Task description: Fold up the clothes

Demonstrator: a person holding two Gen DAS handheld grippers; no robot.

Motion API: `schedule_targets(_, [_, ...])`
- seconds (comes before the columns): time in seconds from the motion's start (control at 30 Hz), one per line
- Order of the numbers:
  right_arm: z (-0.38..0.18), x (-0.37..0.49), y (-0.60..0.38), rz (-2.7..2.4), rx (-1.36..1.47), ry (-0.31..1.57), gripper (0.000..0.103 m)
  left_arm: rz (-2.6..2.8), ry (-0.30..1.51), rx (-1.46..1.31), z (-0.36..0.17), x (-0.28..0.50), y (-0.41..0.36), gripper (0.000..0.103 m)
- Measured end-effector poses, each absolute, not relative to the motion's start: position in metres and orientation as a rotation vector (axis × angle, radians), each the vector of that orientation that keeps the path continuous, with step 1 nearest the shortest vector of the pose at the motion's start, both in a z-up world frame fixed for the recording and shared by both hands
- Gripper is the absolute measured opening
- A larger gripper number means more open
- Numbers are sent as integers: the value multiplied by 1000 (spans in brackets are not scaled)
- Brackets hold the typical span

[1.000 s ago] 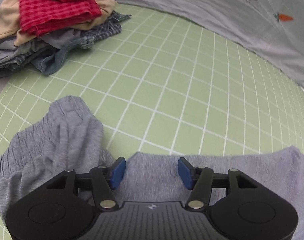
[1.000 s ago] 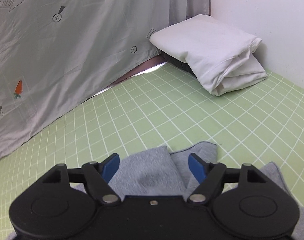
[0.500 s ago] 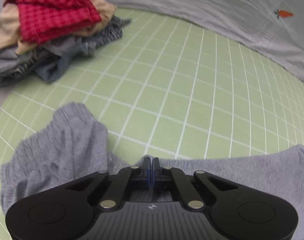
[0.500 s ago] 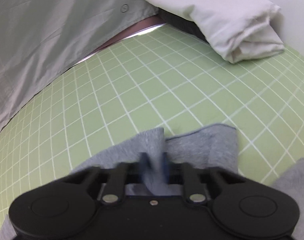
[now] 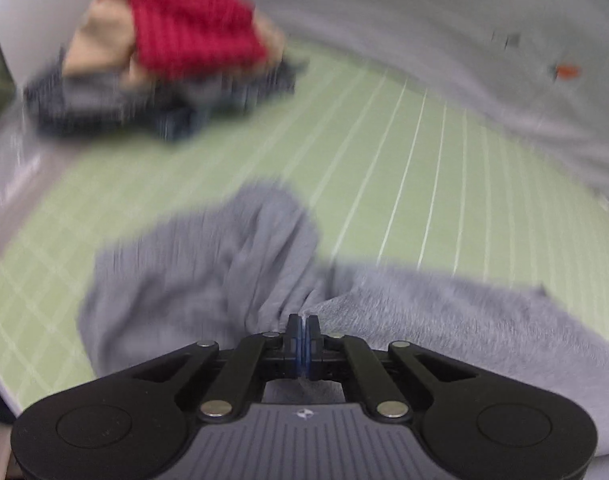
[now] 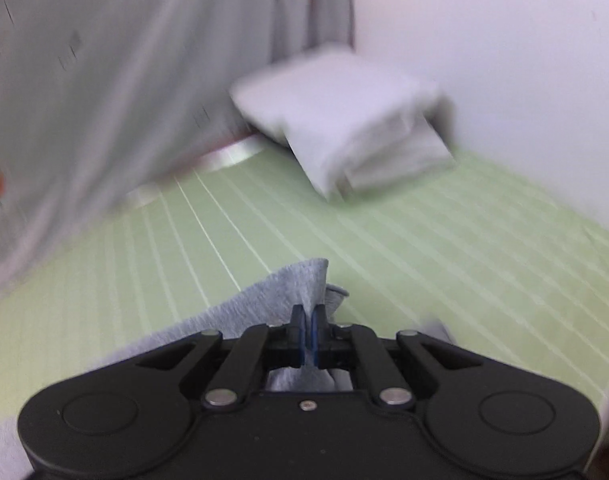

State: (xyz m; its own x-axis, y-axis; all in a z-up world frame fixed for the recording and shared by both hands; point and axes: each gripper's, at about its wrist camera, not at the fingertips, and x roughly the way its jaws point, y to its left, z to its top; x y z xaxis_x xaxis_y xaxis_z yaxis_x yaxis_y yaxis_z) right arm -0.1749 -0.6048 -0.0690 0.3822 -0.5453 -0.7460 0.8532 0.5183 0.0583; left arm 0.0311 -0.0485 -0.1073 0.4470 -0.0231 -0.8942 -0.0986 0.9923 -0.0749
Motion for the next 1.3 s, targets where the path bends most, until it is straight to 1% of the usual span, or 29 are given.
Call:
schedule_targets(0.07, [-89,-181,-597,-947,448,819,4,46,1175,-127,-125,25,-48,2])
schedule_targets(0.23, [-92,-183,-595,-942,452,810,4,6,1091,-135,-106,31,-48,8])
schedule_targets(0.3, [-86,-178,-599,-939,465,786,5,-9,1044,-115,-96,39,-52,20])
schedule_targets(0.33, [-84,-176,-600,-938,468,777,5,-12,1021,-105,-92,44,-54,22])
schedule_targets(0.43, [-81,-169,-600,-933,468,763,5,10,998,-65,-91,67,-62,35])
schedule_targets(0.5, [-80,-165,-598,-931,460,765,6,17,994,-38,-94,83,-68,51])
schedule_targets(0.57, [-81,-162,-598,-929,453,769,7,15,1025,-16,-102,97,-71,58])
schedule_targets(0.6, [-81,-161,-598,-931,455,769,7,20,1040,1,-107,103,-73,59])
schedule_targets(0.7, [-80,-163,-601,-935,473,764,8,73,1077,81,-121,114,-77,58])
schedule_targets(0.73, [-80,-164,-603,-935,482,761,8,95,1082,91,-125,115,-75,56])
schedule_targets(0.77, [-80,-164,-604,-932,487,760,8,114,1088,99,-128,116,-73,39])
schedule_targets(0.8, [-80,-164,-605,-929,487,760,7,112,1093,82,-130,116,-69,31])
schedule_targets(0.83, [-79,-163,-606,-925,480,759,6,117,1083,53,-126,115,-63,27])
schedule_targets(0.87, [-77,-161,-607,-921,466,756,6,121,1073,23,-122,114,-57,21])
schedule_targets(0.9, [-73,-159,-607,-914,451,746,5,128,1061,-7,-118,114,-51,18])
schedule_targets(1.0, [-51,-137,-614,-896,372,689,4,187,976,-98,-86,114,-26,17])
schedule_targets(1.13, [-15,-94,-628,-864,228,601,3,242,810,-289,-37,124,16,17])
schedule_targets(1.27, [27,-23,-653,-847,83,464,3,221,659,-421,-23,152,31,18])
schedule_targets(1.3, [36,-4,-660,-849,72,420,3,215,625,-447,-20,159,34,22])
